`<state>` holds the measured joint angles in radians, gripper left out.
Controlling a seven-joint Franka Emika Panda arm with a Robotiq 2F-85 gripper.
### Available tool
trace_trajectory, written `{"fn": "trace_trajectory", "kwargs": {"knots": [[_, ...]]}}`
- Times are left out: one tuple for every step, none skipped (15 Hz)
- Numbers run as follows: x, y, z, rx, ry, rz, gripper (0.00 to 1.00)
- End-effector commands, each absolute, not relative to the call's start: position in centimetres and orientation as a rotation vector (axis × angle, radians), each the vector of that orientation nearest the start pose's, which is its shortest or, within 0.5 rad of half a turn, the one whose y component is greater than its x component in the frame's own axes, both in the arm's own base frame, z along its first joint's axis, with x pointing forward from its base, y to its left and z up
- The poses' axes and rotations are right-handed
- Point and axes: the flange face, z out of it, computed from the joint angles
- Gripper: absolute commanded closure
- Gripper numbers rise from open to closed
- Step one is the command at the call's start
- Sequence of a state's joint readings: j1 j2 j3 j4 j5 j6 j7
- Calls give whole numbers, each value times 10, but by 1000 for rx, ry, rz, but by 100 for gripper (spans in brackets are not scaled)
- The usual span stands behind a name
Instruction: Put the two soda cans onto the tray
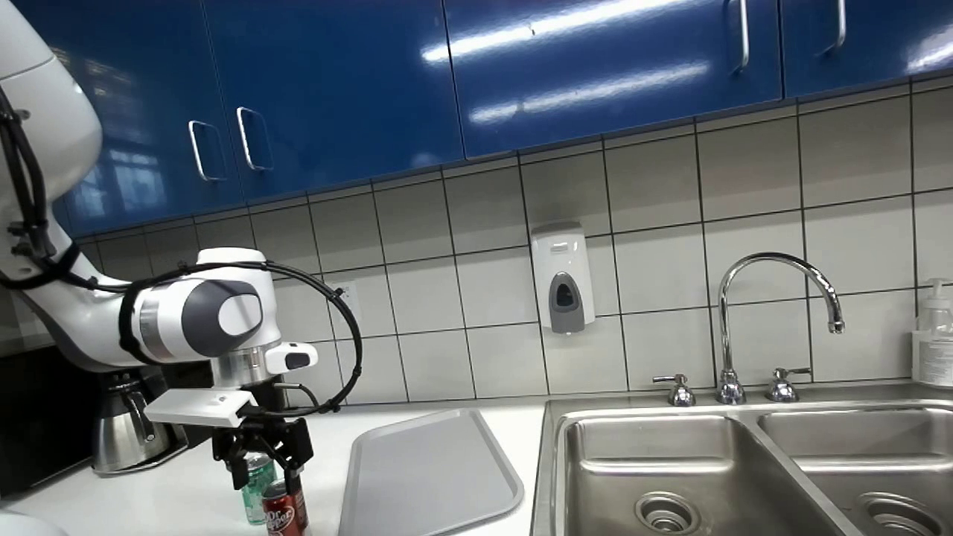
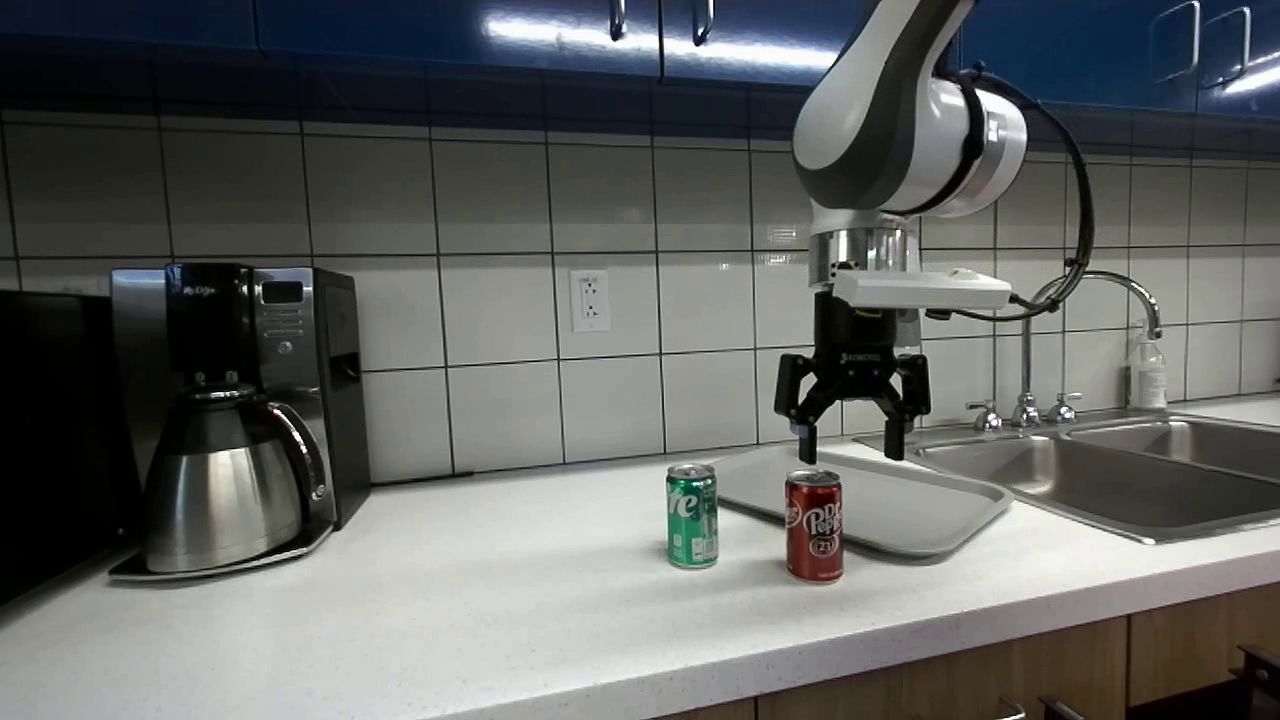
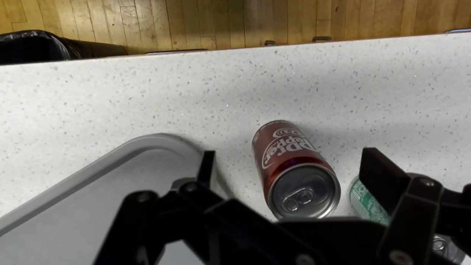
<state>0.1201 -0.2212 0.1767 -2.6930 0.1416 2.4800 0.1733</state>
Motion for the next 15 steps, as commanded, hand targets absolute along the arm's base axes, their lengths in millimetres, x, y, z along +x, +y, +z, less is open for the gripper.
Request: {"fn": "trace_trajectory", "kwargs": {"knots": [[398, 125, 294, -3111, -1, -7, 0], [399, 125, 291, -3113, -1, -7, 0], [401, 126, 289, -3116, -1, -8, 0], [403, 128, 286, -3120, -2, -4, 0], [405, 129, 284, -3122, -4, -1, 0], [407, 130, 281, -3123, -8, 5, 0], [409, 132, 279, -3124, -9, 10, 0], [411, 134, 276, -3126, -10, 12, 0], [413, 135, 274, -3126, -11, 15, 0], [415, 137, 272, -3128, -9, 15, 0], [417, 139, 271, -3129, -11, 17, 0], [419, 140, 268, -3130, -13, 19, 0], [421, 141, 267, -3132, -14, 19, 0], [423, 143, 264, -3133, -16, 25, 0], [425, 144, 262, -3136, -16, 28, 0]]}}
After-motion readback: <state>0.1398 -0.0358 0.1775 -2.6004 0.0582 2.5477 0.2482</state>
